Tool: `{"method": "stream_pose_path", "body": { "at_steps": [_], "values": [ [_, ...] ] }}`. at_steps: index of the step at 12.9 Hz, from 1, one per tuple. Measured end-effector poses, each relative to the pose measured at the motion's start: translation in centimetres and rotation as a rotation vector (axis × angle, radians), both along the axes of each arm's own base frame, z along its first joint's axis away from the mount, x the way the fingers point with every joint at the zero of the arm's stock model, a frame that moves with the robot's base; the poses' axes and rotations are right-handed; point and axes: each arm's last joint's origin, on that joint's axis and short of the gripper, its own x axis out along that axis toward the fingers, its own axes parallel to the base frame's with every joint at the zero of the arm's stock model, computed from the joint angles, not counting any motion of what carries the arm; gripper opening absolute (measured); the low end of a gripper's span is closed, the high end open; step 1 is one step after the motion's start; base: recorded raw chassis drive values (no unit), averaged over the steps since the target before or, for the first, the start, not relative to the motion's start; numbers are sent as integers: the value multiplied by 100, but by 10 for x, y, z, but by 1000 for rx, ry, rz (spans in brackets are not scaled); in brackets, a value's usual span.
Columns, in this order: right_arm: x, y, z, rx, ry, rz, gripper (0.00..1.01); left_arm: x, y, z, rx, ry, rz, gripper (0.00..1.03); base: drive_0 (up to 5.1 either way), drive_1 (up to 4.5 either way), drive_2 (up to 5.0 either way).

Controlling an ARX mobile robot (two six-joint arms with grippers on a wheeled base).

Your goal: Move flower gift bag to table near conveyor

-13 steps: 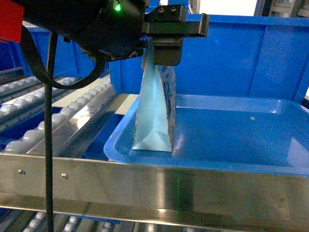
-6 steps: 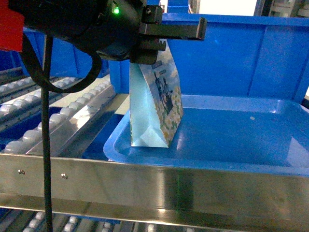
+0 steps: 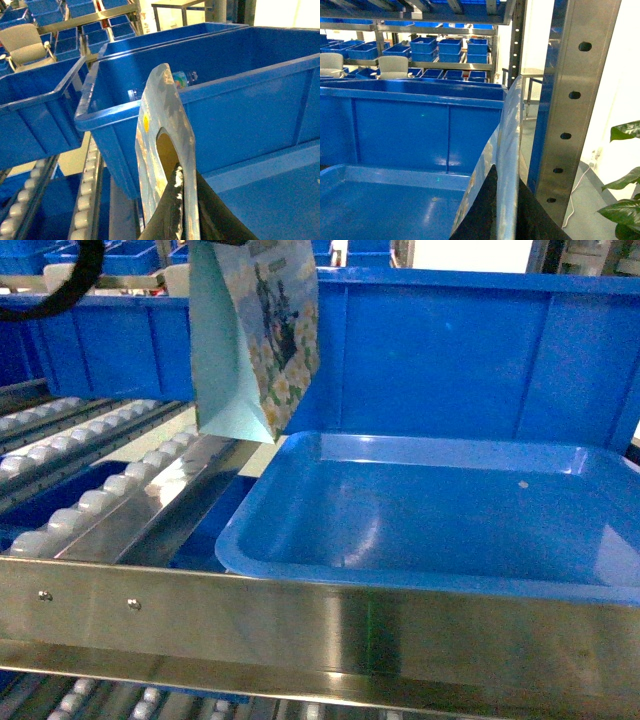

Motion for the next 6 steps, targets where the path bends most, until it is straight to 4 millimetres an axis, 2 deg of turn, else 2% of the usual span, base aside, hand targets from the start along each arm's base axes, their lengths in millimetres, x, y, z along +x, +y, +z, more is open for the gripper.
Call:
{"method": "stream_pose_path", "body": {
  "at_steps": [2, 3, 4, 6],
  "values": [
    [0, 0, 0, 0, 0, 0, 3, -22, 15, 5, 10, -57, 54, 2, 0, 0, 0],
    [0, 0, 0, 0, 0, 0, 3, -67, 48, 12, -13, -141, 149, 2, 0, 0, 0],
    [0, 0, 0, 0, 0, 0, 3, -91, 64, 9, -49, -160, 191, 2, 0, 0, 0],
    [0, 0, 0, 0, 0, -1, 3, -101, 72, 17, -89, -217, 179, 2, 0, 0, 0]
  ]
}}
